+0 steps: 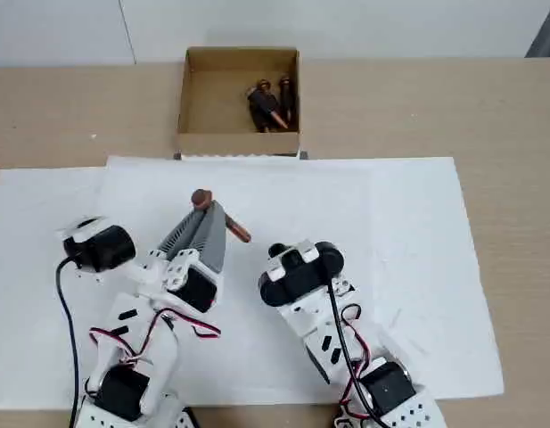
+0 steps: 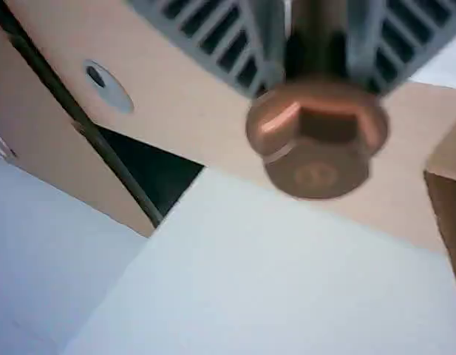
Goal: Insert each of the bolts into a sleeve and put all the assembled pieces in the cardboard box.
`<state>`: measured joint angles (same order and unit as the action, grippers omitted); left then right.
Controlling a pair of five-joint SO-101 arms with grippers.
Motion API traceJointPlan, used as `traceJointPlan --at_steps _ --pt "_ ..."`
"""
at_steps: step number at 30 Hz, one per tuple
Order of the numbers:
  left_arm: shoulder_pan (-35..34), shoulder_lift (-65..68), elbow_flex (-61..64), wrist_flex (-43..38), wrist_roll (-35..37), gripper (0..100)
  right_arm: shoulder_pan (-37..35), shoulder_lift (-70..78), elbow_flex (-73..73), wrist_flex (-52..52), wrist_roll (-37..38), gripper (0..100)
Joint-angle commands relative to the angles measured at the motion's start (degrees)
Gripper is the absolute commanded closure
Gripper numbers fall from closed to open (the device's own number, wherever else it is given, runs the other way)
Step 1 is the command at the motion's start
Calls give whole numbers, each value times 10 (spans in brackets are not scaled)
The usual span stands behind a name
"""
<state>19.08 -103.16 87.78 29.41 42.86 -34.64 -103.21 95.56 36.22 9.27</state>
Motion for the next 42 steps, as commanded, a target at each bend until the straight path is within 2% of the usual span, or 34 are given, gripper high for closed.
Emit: traceJointPlan --at_steps 1,13,21,26,30,42 --pt "23 -10 -2 -15 6 994 -7 -7 9 -22 13 995" --pt "45 -10 28 -18 7 994 -49 -7 9 -31 15 995" --pt "47 -10 33 -16 7 994 -50 -7 9 -63 56 995" --pt "90 -10 65 -15 4 994 -50 -7 9 -62 65 995" --pt "127 -10 85 -14 -33 994 -49 -7 9 -63 65 995" --pt "148 -10 86 21 -39 992 -48 -7 9 -63 65 995"
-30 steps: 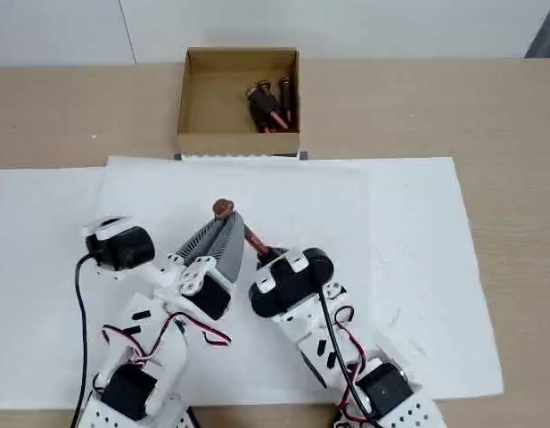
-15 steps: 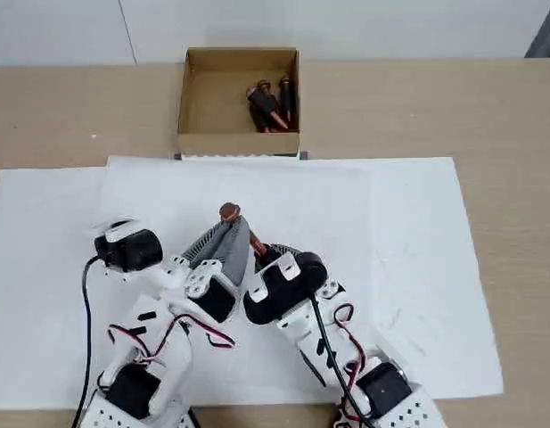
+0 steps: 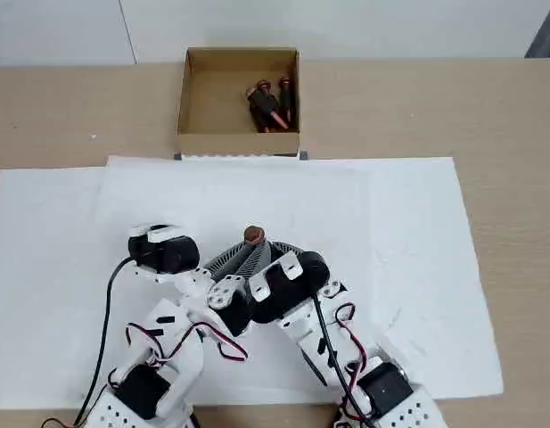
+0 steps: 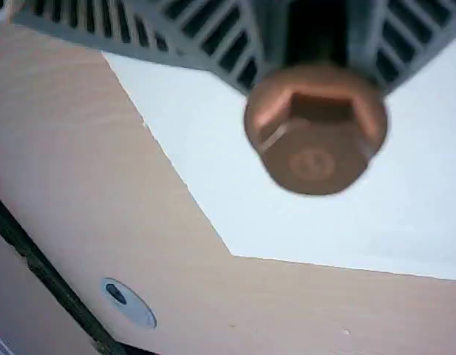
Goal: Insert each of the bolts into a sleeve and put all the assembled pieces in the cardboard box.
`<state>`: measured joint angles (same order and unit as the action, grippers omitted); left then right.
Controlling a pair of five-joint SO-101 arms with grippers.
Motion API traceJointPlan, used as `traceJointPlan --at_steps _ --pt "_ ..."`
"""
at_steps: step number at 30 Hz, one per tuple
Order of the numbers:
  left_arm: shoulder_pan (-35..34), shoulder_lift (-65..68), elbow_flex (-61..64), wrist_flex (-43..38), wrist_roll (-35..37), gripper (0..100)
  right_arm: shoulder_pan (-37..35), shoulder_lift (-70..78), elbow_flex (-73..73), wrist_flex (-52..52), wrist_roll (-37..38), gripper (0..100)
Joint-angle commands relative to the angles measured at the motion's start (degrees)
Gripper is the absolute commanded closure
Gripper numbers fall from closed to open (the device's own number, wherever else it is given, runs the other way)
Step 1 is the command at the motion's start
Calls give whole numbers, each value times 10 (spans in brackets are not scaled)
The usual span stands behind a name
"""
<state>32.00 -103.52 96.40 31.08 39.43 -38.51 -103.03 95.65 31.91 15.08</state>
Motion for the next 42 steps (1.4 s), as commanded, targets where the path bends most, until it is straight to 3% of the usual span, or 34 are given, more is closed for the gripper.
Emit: traceJointPlan --at_steps 1,10,19,31,35,40,42 --pt "18 -6 0 4 -11 992 -9 -8 8 -20 7 995" --pt "11 -5 0 6 -84 834 -9 -8 8 -18 7 995" --pt "-52 -5 0 6 -127 831 -8 -8 8 -16 4 995" --pt "-55 -5 -42 7 -128 831 -7 -8 8 -15 5 995" --pt "-55 -5 -78 41 -130 833 -7 -8 8 -15 6 995" --pt "-104 -5 -93 81 -152 844 -7 -8 8 -15 5 995" --pt "-136 -5 -93 81 -182 897 0 -8 8 -15 5 995"
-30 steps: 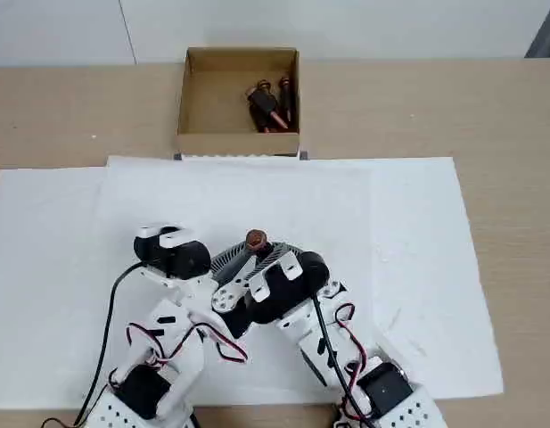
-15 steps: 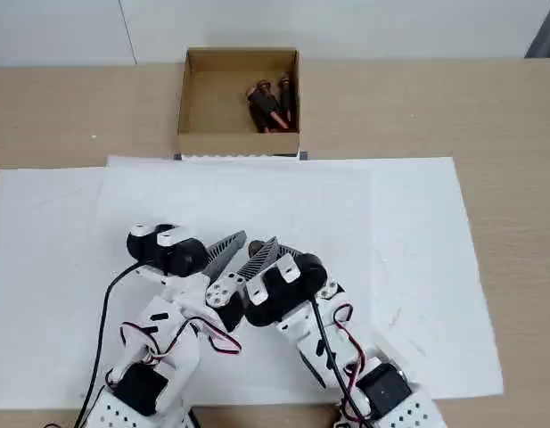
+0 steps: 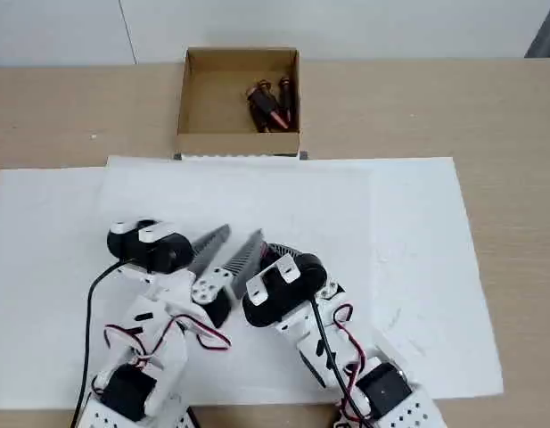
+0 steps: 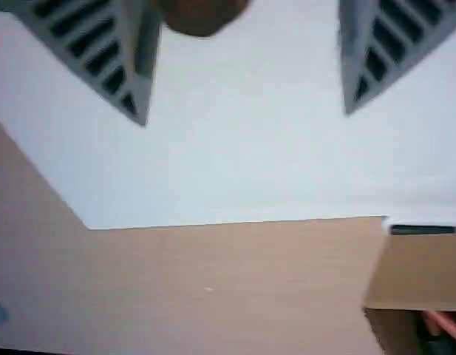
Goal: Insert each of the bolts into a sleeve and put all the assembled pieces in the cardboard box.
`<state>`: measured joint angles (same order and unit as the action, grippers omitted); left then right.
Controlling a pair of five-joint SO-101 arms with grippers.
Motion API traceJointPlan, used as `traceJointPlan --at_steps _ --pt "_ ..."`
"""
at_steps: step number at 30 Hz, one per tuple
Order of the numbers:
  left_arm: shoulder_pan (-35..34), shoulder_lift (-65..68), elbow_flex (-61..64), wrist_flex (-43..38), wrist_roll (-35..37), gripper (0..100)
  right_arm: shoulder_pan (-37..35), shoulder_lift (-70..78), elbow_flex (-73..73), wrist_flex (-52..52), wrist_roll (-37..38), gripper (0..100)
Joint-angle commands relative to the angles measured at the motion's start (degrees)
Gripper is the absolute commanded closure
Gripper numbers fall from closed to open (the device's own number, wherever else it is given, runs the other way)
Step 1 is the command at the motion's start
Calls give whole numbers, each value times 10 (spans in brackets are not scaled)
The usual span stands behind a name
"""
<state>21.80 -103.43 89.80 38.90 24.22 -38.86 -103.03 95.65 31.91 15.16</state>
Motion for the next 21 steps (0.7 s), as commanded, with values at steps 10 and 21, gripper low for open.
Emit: traceJointPlan --at_steps 10,21 --pt "-133 -6 44 4 -160 995 80 -8 8 -15 4 995" --pt "-156 -6 65 100 -244 995 143 -8 -18 -16 -59 995"
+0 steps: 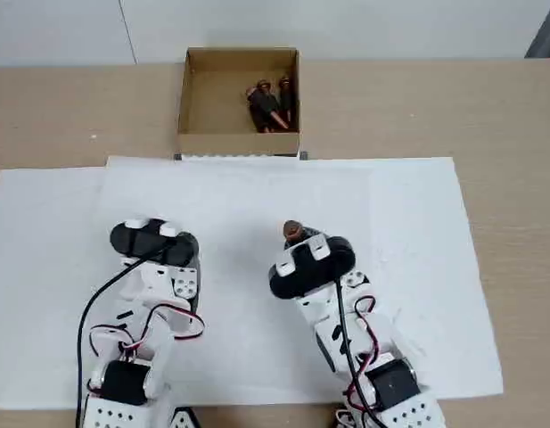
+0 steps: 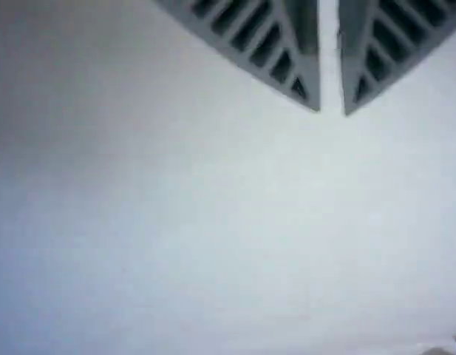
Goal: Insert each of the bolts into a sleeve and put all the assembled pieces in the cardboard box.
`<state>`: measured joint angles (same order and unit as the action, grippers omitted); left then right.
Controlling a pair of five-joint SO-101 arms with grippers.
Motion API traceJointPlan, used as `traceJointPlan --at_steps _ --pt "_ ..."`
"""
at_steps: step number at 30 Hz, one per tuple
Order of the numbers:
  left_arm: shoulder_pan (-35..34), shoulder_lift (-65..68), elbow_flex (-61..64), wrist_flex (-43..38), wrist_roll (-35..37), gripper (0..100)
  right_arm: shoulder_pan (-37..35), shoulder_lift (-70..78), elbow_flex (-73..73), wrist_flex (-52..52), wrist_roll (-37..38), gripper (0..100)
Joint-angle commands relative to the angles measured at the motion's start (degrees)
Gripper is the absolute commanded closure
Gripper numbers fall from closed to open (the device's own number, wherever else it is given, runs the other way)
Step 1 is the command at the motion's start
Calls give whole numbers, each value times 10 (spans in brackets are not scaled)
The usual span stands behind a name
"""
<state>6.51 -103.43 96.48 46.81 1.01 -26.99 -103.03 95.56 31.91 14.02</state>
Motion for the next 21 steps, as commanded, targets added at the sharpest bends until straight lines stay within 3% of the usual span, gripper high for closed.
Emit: traceJointPlan --at_steps 1,3,16,21 --pt "-3 -6 -2 32 -11 995 34 -6 -30 -15 -73 995" --pt "0 -6 -2 39 -13 995 49 -3 -57 -15 -102 995" --pt "-3 -6 -3 45 -14 995 53 8 -193 63 -105 995" --pt "-3 -6 -3 45 -14 994 54 124 -272 51 -114 995"
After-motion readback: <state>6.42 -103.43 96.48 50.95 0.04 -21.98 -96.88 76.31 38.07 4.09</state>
